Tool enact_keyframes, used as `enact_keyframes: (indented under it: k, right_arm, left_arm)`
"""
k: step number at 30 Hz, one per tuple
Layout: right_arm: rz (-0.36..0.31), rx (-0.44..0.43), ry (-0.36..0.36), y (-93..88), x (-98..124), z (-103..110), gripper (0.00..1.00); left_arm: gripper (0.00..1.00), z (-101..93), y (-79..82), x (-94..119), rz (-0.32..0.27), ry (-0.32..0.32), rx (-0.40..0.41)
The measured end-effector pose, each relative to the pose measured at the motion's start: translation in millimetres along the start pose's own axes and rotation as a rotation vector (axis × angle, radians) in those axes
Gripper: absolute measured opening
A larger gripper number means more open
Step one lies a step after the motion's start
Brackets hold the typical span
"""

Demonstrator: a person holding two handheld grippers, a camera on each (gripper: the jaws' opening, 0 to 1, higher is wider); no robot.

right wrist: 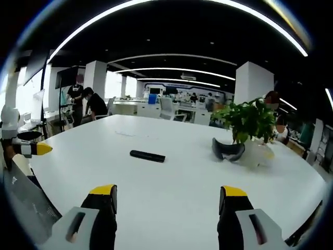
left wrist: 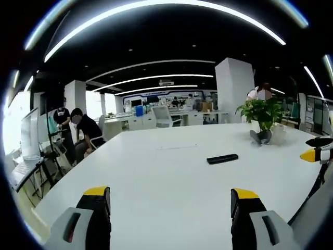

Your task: Press the specified remote control buttons in sequence, fully releasing each button before pressing the next.

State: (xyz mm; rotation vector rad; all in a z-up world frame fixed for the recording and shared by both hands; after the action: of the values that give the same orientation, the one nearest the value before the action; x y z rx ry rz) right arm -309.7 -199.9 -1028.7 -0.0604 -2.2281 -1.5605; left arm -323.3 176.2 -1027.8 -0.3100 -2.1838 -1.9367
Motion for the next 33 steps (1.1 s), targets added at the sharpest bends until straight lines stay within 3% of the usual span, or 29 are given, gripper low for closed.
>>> enact_keyframes:
  k: [33]
  right_arm:
    - [-0.006,-0.003,0.015,3.7,2.0,3.0,0.80]
  left_arm:
    - [1.00,2.4,-4.5,-2.2,0.030,0.009,-0.015]
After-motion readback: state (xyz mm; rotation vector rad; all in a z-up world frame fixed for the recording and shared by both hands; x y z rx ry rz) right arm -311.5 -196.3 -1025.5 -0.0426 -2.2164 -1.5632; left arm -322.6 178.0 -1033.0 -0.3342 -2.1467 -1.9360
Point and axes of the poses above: the point that each gripper's makers call its tool centre point, and the gripper's own axes: x roughly backward along the fingers, z roughly to its left, y roughly out of its top, the point moved 8 cm from there along x, roughly backward along the fingers, and after that the axes turned 11 degrees about x, right-handed, at the moved point
